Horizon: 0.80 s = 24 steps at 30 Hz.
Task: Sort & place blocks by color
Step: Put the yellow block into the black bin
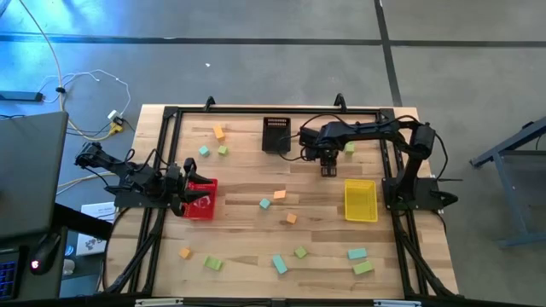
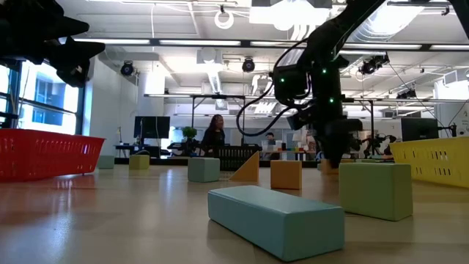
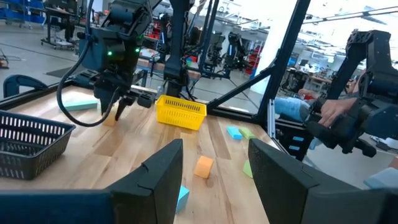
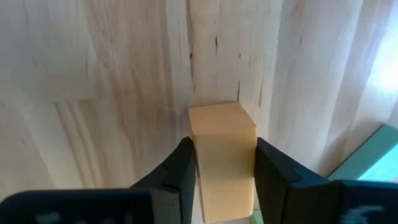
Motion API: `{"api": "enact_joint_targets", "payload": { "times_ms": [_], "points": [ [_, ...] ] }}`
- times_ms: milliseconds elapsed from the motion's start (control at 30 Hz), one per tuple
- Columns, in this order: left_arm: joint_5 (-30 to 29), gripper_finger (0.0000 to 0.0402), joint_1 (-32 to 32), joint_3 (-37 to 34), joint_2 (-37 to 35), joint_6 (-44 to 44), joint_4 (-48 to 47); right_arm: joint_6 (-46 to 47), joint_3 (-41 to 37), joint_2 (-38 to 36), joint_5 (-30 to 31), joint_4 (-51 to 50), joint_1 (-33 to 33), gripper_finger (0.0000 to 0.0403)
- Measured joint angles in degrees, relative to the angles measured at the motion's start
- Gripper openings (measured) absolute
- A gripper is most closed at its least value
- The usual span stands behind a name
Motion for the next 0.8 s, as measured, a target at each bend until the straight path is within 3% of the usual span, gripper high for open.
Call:
{"api": "enact_joint_targets", "payload": {
  "times_ms": [167, 400, 800],
  "points": [
    [0.0, 0.017, 0.0, 0.0, 0.0, 0.0, 0.0, 5.8, 0.3, -1.1, -4.7, -0.9, 0.5, 0.0099],
    [-0.2, 0.017, 0.0, 0.0, 0.0, 0.0, 0.0, 10.8, 3.0, -3.6, -5.2, 0.6, 3.7, 0.0099],
    [-0.8, 0.017, 0.0, 0.0, 0.0, 3.0, 0.0, 15.4, 10.2, -4.2, -7.0, 12.8, 8.2, 0.0099]
  ]
}}
